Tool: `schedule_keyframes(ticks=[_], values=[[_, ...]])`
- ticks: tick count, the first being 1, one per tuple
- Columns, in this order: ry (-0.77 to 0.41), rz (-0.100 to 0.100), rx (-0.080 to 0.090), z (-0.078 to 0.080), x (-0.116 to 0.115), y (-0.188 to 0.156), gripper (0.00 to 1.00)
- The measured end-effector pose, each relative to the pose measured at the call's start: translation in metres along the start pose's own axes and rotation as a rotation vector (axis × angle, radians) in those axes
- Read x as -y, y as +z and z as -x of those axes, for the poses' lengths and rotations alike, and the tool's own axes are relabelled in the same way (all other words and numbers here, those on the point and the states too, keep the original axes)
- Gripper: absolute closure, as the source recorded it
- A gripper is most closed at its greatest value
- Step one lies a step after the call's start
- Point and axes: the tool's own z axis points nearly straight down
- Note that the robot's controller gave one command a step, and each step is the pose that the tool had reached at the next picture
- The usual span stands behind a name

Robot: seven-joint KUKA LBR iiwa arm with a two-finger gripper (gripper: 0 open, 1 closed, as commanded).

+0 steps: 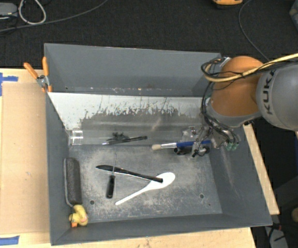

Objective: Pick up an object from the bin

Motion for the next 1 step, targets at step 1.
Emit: schedule_keyframes(ticks=[1], values=[[-0.001, 0.002, -0.004, -0.0011, -0.0012, -0.0474, 1.00]])
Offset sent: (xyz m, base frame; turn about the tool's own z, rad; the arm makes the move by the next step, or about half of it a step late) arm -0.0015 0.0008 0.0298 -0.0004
